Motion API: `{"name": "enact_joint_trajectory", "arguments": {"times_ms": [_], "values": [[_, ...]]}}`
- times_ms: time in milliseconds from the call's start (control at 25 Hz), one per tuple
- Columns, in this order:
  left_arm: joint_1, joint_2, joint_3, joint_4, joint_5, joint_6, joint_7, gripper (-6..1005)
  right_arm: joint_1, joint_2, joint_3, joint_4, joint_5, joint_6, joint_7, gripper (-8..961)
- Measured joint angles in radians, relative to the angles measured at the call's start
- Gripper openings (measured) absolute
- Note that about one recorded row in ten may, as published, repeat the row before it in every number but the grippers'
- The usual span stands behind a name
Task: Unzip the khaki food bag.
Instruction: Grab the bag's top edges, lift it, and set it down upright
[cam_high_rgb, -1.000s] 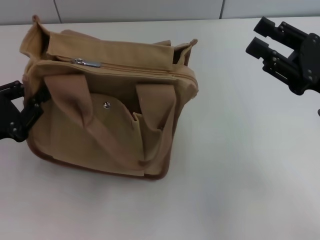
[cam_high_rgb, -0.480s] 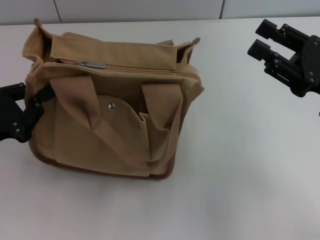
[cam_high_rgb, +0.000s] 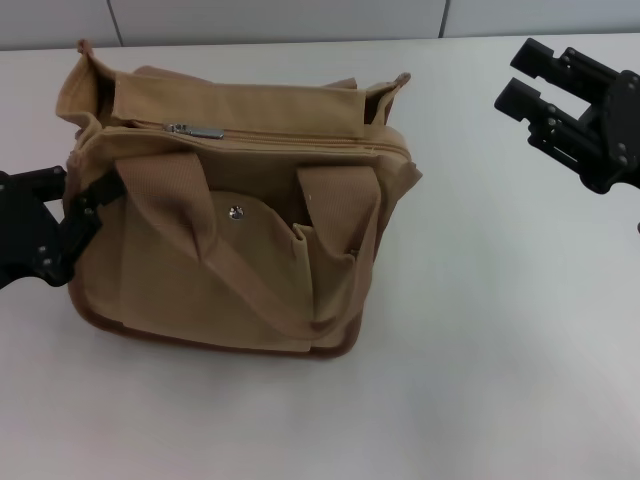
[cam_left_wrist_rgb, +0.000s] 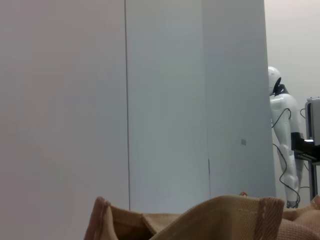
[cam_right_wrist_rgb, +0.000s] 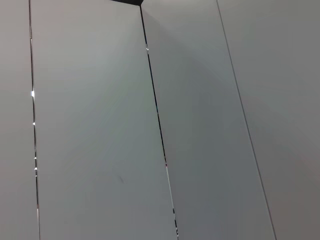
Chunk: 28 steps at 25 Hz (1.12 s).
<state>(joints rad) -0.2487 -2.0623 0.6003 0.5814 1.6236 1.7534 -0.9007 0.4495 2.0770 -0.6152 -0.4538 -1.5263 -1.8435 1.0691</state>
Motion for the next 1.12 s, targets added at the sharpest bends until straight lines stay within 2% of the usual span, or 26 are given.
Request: {"name": "enact_joint_trajectory", "arguments": {"times_ms": [800,1120], "values": [[-0.004,-0.001,0.000,0.001,-0.003,0.015,0.005,80,0.000,0.000,0.002,0.000,0.000,-0.002,-0.006,528],[-0.038,-0.003,-0.008,0.042,-0.011,0.064,0.001,79,0.003,0.000,0.002,0.000,0.000,-0.002,-0.005,527]]}}
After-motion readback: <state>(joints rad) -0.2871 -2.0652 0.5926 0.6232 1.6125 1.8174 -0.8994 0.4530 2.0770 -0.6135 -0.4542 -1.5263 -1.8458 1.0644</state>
